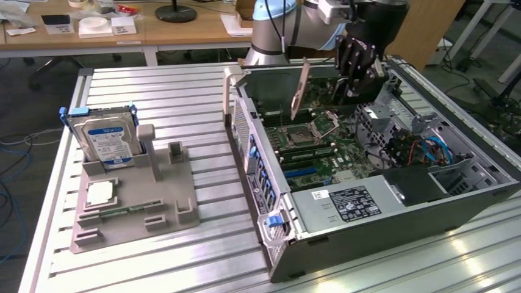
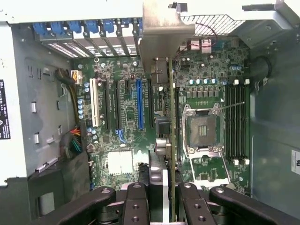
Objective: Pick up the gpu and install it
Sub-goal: 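Insert the gpu into the slot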
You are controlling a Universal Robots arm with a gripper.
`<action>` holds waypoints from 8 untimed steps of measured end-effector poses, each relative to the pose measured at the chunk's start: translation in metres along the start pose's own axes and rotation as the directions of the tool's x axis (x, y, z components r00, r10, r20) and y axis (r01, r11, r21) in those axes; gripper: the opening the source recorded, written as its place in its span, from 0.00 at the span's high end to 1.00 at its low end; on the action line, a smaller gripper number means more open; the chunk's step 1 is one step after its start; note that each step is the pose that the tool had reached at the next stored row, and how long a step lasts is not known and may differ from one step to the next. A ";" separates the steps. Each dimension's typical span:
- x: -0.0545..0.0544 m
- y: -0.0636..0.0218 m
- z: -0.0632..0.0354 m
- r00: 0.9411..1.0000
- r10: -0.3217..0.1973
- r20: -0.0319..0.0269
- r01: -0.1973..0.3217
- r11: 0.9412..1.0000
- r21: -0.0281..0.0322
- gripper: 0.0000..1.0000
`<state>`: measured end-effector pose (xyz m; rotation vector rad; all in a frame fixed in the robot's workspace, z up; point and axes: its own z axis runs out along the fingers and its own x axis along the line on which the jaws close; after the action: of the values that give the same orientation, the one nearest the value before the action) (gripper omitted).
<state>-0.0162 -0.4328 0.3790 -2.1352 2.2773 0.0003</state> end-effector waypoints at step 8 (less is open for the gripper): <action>0.001 0.0063 0.0144 0.999 -0.032 0.001 0.032 0.999 -0.001 0.72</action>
<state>-0.0223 -0.4328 0.3645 -2.1714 2.2423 0.0020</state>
